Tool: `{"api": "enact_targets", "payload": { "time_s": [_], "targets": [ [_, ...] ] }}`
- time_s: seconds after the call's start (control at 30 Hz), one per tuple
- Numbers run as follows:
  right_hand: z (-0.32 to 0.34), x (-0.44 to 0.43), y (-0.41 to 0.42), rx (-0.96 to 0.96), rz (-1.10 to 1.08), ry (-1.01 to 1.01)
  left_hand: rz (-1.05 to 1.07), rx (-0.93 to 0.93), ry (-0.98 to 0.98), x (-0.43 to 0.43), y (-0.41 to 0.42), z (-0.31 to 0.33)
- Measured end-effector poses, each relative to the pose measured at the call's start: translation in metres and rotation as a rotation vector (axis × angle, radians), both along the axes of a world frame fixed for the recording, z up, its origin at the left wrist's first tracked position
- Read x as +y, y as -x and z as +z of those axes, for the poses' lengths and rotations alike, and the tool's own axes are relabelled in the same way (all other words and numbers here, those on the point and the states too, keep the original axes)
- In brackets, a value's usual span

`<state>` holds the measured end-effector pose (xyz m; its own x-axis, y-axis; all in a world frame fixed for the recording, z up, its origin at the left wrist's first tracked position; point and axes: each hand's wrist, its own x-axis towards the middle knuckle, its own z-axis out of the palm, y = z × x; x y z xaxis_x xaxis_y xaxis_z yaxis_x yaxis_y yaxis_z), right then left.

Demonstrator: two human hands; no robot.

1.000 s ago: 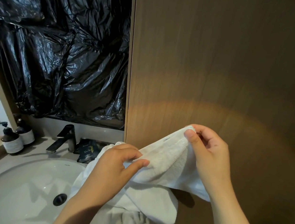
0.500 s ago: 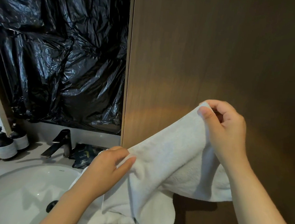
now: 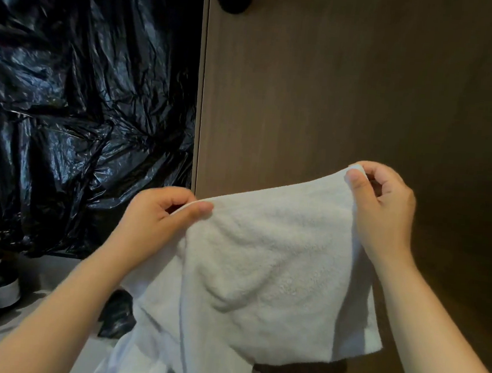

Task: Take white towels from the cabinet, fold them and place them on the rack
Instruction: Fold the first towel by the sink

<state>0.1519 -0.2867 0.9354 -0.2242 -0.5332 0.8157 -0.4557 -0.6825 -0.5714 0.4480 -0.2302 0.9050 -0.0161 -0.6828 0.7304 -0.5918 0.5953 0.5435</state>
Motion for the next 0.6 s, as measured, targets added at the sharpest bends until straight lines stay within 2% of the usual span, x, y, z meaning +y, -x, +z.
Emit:
{"api": "enact_targets", "payload": {
  "time_s": [0.1, 0.2, 0.3, 0.43, 0.6],
  "targets": [
    [0.014, -0.002, 0.002, -0.061, 0.0, 0.027, -0.026, -0.086, 0.03, 0.003, -0.003, 0.044],
    [0.011, -0.002, 0.002, -0.098, 0.023, 0.023, -0.022, -0.215, 0.008, -0.001, -0.008, 0.057],
    [-0.014, -0.006, 0.005, -0.108, 0.019, -0.061, 0.014, -0.336, -0.108, -0.012, -0.014, 0.028],
    [-0.055, -0.012, 0.006, -0.08, 0.005, -0.189, 0.073, -0.412, -0.313, -0.024, -0.018, -0.043],
    [-0.082, -0.017, 0.005, -0.025, -0.027, -0.247, 0.091, -0.429, -0.394, -0.028, -0.017, -0.094]
  ]
}}
